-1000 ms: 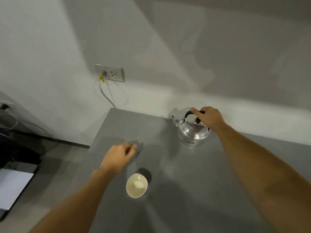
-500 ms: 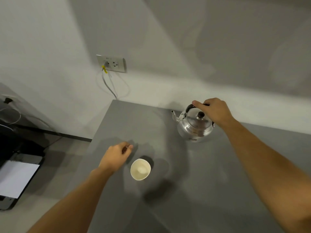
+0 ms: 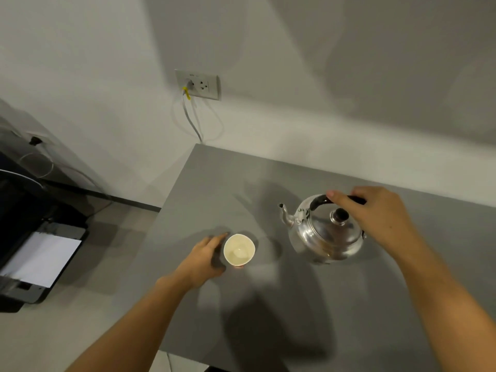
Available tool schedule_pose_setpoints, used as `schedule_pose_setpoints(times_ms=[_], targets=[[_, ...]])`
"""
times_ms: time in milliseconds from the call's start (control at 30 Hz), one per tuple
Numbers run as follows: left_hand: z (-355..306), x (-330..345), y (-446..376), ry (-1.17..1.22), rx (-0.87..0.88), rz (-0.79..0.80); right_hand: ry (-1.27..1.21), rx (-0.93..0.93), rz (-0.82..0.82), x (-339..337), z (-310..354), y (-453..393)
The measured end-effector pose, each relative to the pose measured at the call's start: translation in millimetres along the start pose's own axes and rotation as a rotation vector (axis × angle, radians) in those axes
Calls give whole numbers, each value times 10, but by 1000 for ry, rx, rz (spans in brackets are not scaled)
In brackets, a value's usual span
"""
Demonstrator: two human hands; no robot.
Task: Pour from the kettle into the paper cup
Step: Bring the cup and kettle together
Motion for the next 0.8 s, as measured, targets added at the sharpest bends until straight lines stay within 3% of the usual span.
schedule_pose_setpoints(times_ms=[167, 433, 800], targets=[[-61, 145, 5, 101, 5, 7, -1, -3, 17, 158, -16, 341], [-251, 219, -42, 386, 130, -121, 69, -41, 8, 402, 93, 611], [-260, 288, -56, 402, 130, -189, 230, 10, 82, 689, 422, 463]])
Point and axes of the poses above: each hand's wrist, its own y-axis away from the middle knuckle, its own x-axis out of the palm, z = x × y, the point moved 5 cm from there along -y, towards the middle knuckle, and after that the axes turned 15 degrees about z, right-handed, at the moved point
